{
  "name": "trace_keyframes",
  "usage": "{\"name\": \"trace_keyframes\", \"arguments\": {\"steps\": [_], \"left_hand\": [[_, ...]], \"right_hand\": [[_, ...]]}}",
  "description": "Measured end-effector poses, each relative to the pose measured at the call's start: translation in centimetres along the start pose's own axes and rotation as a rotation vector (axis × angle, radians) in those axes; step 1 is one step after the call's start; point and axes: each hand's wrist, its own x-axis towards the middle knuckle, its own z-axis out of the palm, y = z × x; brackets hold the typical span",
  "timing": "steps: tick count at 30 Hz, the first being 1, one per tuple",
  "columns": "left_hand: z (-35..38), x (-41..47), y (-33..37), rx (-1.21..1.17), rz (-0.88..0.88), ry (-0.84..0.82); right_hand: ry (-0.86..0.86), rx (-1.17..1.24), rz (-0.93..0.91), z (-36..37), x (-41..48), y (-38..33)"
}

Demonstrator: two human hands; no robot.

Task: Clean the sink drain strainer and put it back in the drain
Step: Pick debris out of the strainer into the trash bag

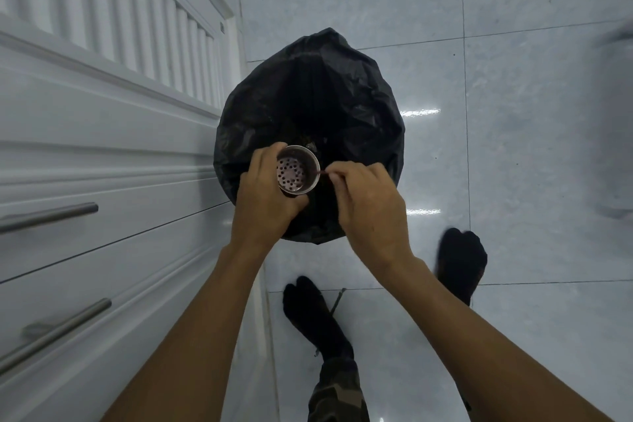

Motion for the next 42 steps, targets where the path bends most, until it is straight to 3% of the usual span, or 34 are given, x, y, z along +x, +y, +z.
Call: {"name": "trace_keyframes", "arguments": {"steps": [3, 7, 11, 15, 22, 35, 42], "left_hand": [[0.4, 0.4, 0.4, -0.018, 0.008, -0.013], [0.7, 0.8, 0.5, -0.019, 0.019, 0.001], [1.2, 0.4, 0.4, -0.009, 0.002, -0.018], [1.4, -0.6, 1.2, -0.052, -0.058, -0.001], [-0.8, -1.1, 4.9, 0.004, -0.121, 0.042], [-17.1, -3.5, 18.9, -0.058, -0.111, 0.276], [-26.0, -6.8, 27.9, -0.065, -0.059, 0.392]], "right_hand": [[-0.048, 0.043, -0.085, 0.3, -0.3, -0.9], [0.085, -0.021, 0.047, -0.6, 1.1, 0.2], [-0.119, -0.051, -0.110, -0.4, -0.4, -0.6], [-0.008, 0.058, 0.123, -1.8, 0.3, 0.5], [-0.054, 0.100, 0.144, -5.9, 0.7, -1.1], [0.137, 0.365, 0.113, -22.6, 3.9, -14.6], [0.153, 0.460, 0.050, -32.7, 4.4, -21.9]]}}
